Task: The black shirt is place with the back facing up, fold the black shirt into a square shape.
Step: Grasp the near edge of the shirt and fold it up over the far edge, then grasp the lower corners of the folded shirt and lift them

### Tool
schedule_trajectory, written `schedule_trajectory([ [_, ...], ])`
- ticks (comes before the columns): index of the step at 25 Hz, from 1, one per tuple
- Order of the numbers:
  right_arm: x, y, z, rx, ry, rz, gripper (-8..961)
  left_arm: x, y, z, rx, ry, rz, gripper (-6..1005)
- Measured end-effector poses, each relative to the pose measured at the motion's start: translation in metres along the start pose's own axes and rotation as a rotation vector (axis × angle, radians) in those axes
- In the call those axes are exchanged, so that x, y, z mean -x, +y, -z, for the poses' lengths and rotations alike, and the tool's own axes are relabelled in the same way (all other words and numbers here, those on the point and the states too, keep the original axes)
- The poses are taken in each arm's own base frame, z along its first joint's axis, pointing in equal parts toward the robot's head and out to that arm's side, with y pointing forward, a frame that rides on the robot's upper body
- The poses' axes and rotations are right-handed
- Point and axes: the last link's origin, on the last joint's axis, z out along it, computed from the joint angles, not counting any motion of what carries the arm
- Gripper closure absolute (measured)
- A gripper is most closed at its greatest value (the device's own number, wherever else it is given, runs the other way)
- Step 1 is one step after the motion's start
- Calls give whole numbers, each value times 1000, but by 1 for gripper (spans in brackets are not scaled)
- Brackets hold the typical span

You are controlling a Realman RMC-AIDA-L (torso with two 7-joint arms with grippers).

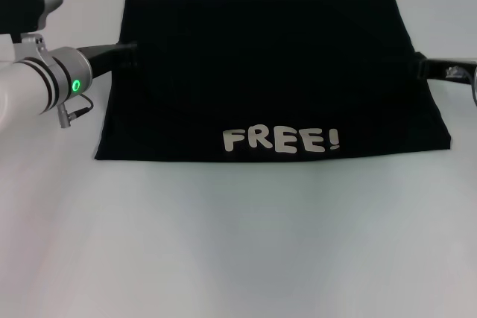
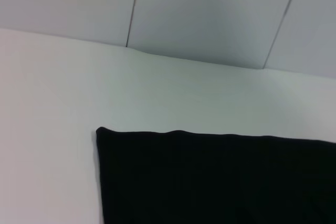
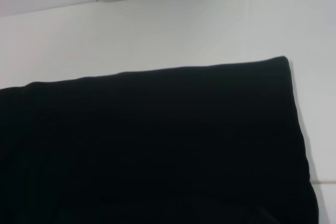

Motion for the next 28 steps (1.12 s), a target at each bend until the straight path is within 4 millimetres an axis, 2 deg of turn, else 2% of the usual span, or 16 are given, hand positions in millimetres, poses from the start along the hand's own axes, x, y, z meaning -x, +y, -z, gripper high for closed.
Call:
schedule_trajectory([
  [5, -6, -5, 2, -14, -1, -11, 903, 0, 0, 0, -3, -3, -22, 798],
  [11, 6, -14, 8, -58, -58, 0, 678, -6, -13, 2, -54, 15, -2, 698],
  [14, 16, -18, 12, -63, -97, -4, 556, -11, -20, 5, -66, 39, 19, 580],
  [19, 29, -20, 24, 43, -97, -36, 332, -10, -26, 13, -42, 57, 51, 385],
  [21, 27, -22, 31, 100, -78, -64, 237, -3, -30, 20, 11, 49, 69, 308],
  [22, 26, -23, 35, 131, -64, -79, 228, 0, -31, 24, 38, 45, 76, 269],
  [28, 4, -27, 66, 317, 5, -138, 176, 24, -32, 61, 252, 2, 51, 273],
])
